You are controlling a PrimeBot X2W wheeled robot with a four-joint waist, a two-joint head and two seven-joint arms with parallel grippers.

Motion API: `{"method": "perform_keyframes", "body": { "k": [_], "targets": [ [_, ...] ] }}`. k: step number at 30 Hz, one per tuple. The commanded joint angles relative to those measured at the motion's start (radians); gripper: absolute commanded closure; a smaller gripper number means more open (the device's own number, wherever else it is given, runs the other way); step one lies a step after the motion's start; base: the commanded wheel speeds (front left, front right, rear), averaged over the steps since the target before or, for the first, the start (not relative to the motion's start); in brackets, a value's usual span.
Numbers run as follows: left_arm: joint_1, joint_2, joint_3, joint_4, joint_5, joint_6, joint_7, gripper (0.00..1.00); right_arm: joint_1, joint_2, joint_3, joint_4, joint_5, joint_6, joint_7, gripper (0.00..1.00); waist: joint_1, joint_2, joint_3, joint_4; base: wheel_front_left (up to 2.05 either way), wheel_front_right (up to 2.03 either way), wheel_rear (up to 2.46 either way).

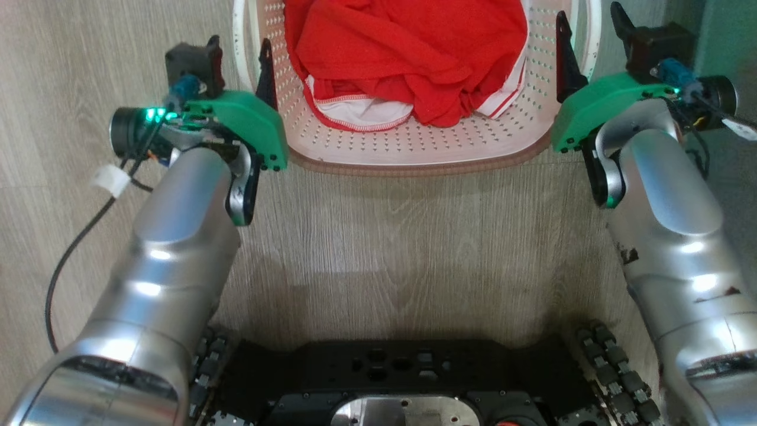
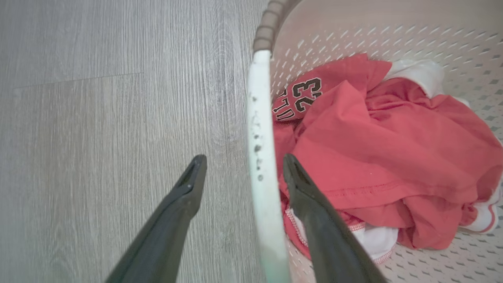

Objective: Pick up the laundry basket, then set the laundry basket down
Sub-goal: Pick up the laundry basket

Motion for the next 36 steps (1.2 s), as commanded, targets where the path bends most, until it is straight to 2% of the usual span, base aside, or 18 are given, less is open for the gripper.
{"method": "perform_keyframes", "body": {
  "k": [1,9,12,14,15,16,17,18,19,20,21,22,30,36],
  "targets": [
    [0.012,0.022,0.006,0.008,-0.014,-0.002,-0.005,0.00,0.024,0.014,0.023,-0.001,0.012,-0.002,-0.010,0.00,-0.0001,0.0001,0.004,0.000,0.00,0.00,0.00],
    [-0.038,0.022,-0.056,0.057,-0.066,-0.001,-0.005,0.00,-0.019,0.014,0.061,0.055,0.048,-0.002,-0.010,0.00,-0.0001,0.0001,0.021,0.001,0.00,0.00,0.00],
    [-0.049,0.022,-0.076,0.064,-0.078,0.002,-0.005,0.04,-0.031,0.014,0.070,0.075,0.060,-0.002,-0.010,0.02,-0.0001,0.0001,0.025,0.003,0.00,0.00,0.00],
    [-0.055,0.022,-0.088,0.069,-0.086,0.005,-0.005,0.05,-0.040,0.014,0.077,0.091,0.068,-0.002,-0.010,0.22,-0.0001,0.0001,0.027,0.003,0.00,0.00,0.00],
    [-0.059,0.022,-0.094,0.072,-0.088,0.007,-0.005,0.08,-0.044,0.014,0.080,0.096,0.072,-0.002,-0.010,0.38,-0.0001,0.0001,0.029,0.003,0.00,0.00,0.00],
    [-0.062,0.022,-0.100,0.075,-0.090,0.008,-0.005,0.16,-0.049,0.014,0.084,0.101,0.076,-0.002,-0.010,0.45,-0.0001,0.0001,0.031,0.003,0.00,0.00,0.00],
    [-0.066,0.022,-0.105,0.078,-0.093,0.009,-0.005,0.29,-0.054,0.014,0.087,0.106,0.080,-0.002,-0.010,0.52,-0.0001,0.0001,0.032,0.003,0.00,0.00,0.00],
    [-0.069,0.022,-0.110,0.081,-0.097,0.010,-0.005,0.49,-0.058,0.014,0.091,0.113,0.085,-0.002,-0.010,0.56,-0.0001,0.0001,0.033,0.003,0.00,0.00,0.00],
    [-0.072,0.022,-0.115,0.082,-0.100,0.012,-0.005,0.58,-0.063,0.014,0.094,0.120,0.089,-0.002,-0.010,0.62,-0.0001,0.0001,0.034,0.003,0.00,0.00,0.00],
    [-0.074,0.022,-0.119,0.084,-0.102,0.014,-0.005,0.76,-0.067,0.014,0.097,0.127,0.093,-0.002,-0.010,0.71,-0.0001,0.0001,0.035,0.003,0.00,0.00,0.00],
    [-0.076,0.022,-0.123,0.085,-0.105,0.016,-0.005,1.00,-0.071,0.014,0.101,0.134,0.096,-0.002,-0.010,0.84,-0.0001,0.0001,0.035,0.003,0.00,0.00,0.00],
    [-0.077,0.022,-0.127,0.086,-0.107,0.017,-0.005,1.00,-0.074,0.014,0.104,0.140,0.100,-0.002,-0.010,1.00,-0.0001,0.0001,0.035,0.003,0.00,0.00,0.00],
    [-0.065,0.022,-0.157,0.086,-0.132,0.026,-0.005,1.00,-0.081,0.014,0.129,0.182,0.132,-0.002,-0.010,1.00,-0.0001,0.0001,0.013,0.005,0.00,0.00,0.00],
    [-0.020,0.022,-0.190,0.097,-0.166,0.032,-0.005,1.00,-0.061,0.014,0.154,0.233,0.170,-0.002,-0.010,1.00,-0.0001,0.0001,-0.047,0.004,0.00,0.00,0.00]
  ]
}}
